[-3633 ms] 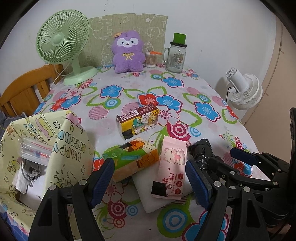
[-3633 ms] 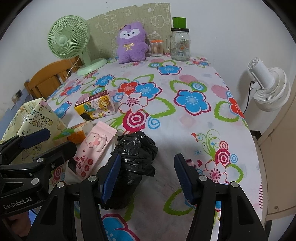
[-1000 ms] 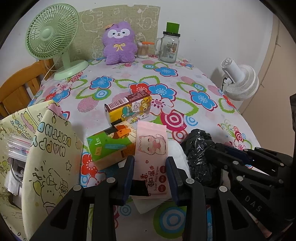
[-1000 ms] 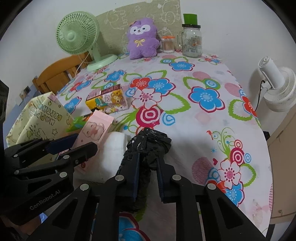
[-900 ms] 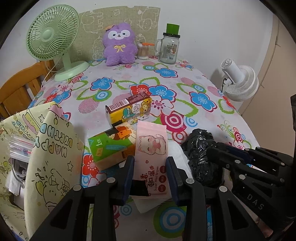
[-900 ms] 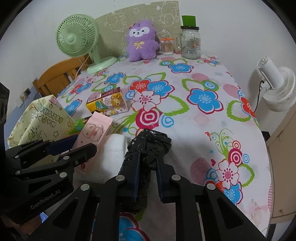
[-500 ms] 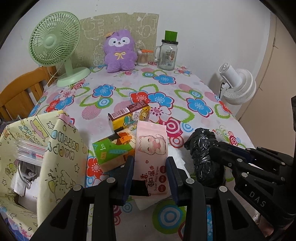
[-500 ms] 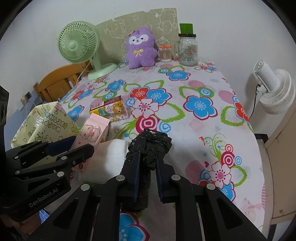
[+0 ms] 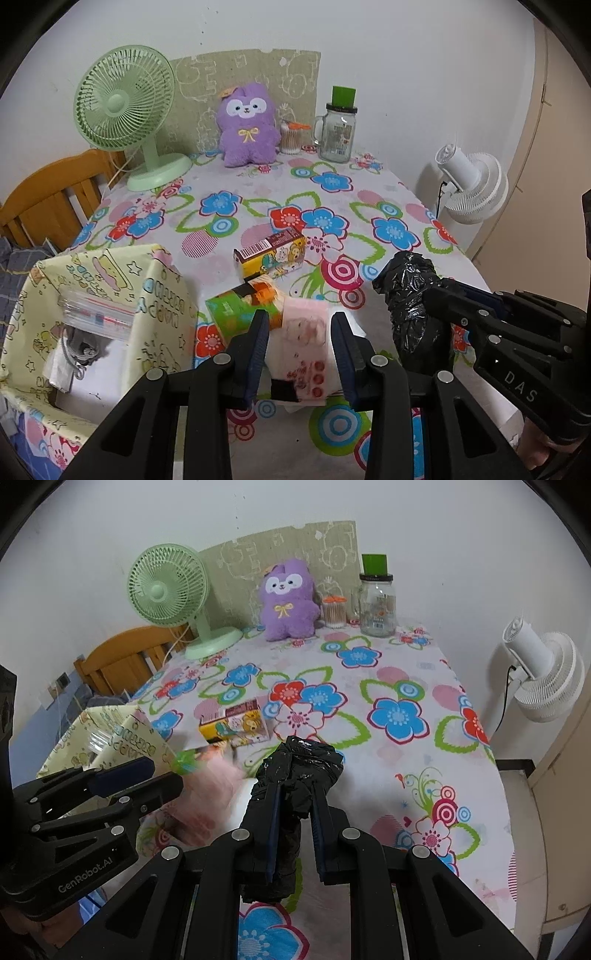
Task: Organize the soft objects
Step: 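Lift the black plastic bag with the right tool and carry it to the yellow box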
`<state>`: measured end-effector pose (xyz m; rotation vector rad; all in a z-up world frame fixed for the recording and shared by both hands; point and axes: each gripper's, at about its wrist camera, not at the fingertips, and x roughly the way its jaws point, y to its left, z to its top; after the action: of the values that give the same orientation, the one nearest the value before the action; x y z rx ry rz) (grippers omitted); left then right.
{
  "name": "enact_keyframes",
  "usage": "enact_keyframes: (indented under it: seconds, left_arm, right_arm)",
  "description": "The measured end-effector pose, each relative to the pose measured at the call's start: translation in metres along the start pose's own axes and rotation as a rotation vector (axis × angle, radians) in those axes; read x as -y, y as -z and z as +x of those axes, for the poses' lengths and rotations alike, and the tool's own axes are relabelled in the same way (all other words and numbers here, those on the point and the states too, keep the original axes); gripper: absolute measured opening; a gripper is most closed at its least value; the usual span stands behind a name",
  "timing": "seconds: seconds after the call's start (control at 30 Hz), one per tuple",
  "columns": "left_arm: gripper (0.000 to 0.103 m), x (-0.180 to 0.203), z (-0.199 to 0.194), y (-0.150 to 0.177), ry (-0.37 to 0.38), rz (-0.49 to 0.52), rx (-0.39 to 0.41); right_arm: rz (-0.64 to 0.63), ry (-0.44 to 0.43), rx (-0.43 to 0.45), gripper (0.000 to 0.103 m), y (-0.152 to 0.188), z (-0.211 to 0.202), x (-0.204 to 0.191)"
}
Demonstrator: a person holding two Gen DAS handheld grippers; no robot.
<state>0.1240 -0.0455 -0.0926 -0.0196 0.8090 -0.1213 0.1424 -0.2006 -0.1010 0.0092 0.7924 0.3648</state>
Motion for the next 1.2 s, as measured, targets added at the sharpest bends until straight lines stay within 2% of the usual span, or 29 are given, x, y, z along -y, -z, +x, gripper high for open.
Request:
enact_keyframes:
  seconds: [0.6, 1.2]
  left_arm:
    - [0.033, -0.009, -0.027, -0.002, -0.008, -0.012, 0.051]
    - [0.033, -0.047, -0.062, -0.002, -0.045, -0.074, 0.111]
  right_arm:
    - [-0.044, -0.009, 0.049, 0.018, -0.01, -0.023, -0.021]
    - [-0.124, -0.05, 0.082, 0.018, -0.026, -0.032, -0.07]
